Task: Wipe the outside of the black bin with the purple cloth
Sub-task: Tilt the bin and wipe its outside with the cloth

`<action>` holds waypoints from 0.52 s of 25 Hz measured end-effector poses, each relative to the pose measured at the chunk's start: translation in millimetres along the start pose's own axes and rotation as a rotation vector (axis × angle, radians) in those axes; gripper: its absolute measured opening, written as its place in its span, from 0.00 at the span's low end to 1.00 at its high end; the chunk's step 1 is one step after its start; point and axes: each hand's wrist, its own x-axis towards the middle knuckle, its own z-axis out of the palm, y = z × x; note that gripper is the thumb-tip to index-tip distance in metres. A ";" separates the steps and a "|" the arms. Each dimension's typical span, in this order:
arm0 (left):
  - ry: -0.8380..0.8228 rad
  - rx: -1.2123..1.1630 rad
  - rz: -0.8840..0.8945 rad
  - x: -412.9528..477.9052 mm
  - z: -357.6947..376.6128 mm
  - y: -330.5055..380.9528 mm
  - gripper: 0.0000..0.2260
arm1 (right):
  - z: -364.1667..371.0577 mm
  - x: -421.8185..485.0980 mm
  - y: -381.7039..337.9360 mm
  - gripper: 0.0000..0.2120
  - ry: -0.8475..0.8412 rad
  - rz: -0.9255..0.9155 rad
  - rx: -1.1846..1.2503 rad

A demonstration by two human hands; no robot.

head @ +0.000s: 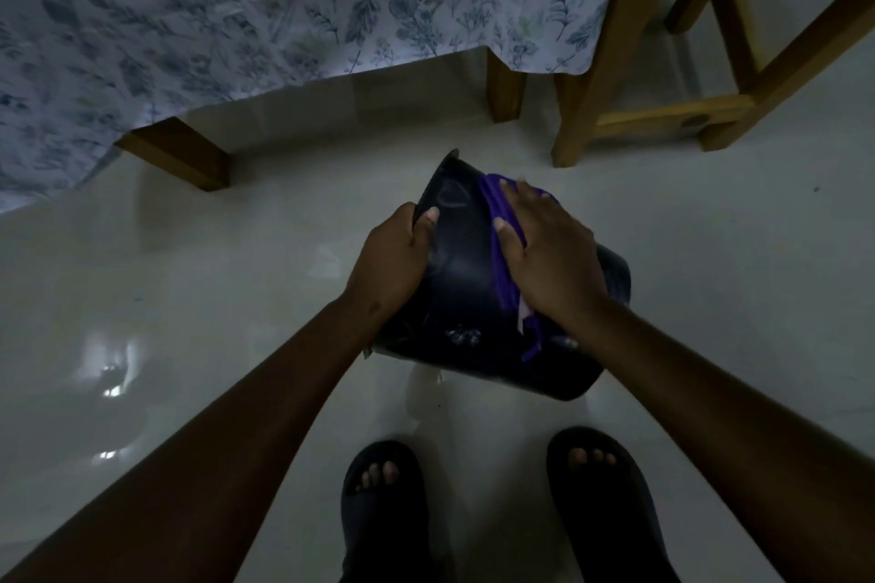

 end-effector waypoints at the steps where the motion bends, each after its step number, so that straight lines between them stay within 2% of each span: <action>1: 0.006 0.015 -0.023 2.7 -0.1 0.6 0.14 | 1.7 0.1 0.7 0.27 -0.005 0.021 0.016; 5: -0.018 0.092 -0.053 31.3 -1.5 12.4 0.18 | 11.8 -75.2 -11.1 0.29 0.009 -0.094 -0.146; 8: -0.012 0.086 -0.035 27.7 -0.3 8.7 0.17 | 12.5 -55.7 -10.5 0.28 0.004 -0.174 -0.135; 11: -0.025 0.078 -0.041 19.4 -1.9 1.9 0.17 | -0.4 3.3 -1.7 0.26 -0.037 -0.011 0.042; 13: -0.028 0.073 -0.047 24.3 -4.1 4.5 0.18 | 0.6 -5.9 3.9 0.27 -0.001 0.081 0.054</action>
